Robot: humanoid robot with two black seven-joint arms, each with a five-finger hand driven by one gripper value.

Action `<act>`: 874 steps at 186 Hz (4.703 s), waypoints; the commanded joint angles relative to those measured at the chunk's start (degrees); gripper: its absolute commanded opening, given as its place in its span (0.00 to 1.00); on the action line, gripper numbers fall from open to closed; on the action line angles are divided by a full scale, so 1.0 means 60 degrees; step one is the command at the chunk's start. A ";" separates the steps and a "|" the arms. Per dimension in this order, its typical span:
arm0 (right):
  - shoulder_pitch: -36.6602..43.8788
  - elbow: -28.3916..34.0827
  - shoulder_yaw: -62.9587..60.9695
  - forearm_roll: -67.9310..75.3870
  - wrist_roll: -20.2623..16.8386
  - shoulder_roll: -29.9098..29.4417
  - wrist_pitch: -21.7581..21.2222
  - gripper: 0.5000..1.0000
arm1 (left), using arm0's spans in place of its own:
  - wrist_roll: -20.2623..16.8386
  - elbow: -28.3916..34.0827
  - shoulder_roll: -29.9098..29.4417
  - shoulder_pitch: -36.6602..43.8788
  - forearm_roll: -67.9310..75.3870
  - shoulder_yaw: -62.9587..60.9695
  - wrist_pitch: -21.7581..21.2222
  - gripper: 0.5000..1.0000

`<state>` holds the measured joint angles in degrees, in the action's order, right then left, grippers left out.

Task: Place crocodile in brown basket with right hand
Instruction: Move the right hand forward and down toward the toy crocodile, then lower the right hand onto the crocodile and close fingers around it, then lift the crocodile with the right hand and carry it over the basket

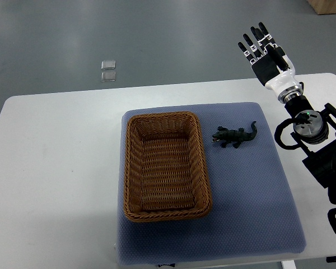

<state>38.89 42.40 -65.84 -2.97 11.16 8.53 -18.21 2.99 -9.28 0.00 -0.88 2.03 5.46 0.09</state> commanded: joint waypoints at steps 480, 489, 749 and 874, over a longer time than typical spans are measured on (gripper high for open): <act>0.3128 0.2967 0.8160 -1.1604 -0.3925 0.3061 -0.1184 0.83 | 0.0000 -0.0109 0.0000 -0.0014 0.0013 0.0043 0.0132 1.00; 0.3069 0.2952 0.8160 -1.1735 -0.3925 0.3046 -0.1141 0.83 | 0.0000 -0.0109 0.0000 -0.0014 -0.0002 0.0043 0.0132 1.00; 0.4079 0.2703 0.8014 -1.2219 -0.3574 0.3588 -0.1302 0.00 | 0.0000 -0.0065 0.0000 0.0000 -0.0002 0.0043 0.0132 1.00; 0.5149 0.3890 0.7809 -1.0813 -0.3427 0.3003 -0.1726 0.00 | 0.0015 -0.0139 0.0000 -0.0014 -0.0002 -0.0045 0.0132 1.00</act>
<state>69.99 65.66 -18.95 -68.33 -9.87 29.47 -28.93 3.04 -10.08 0.00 -0.97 2.02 5.19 0.88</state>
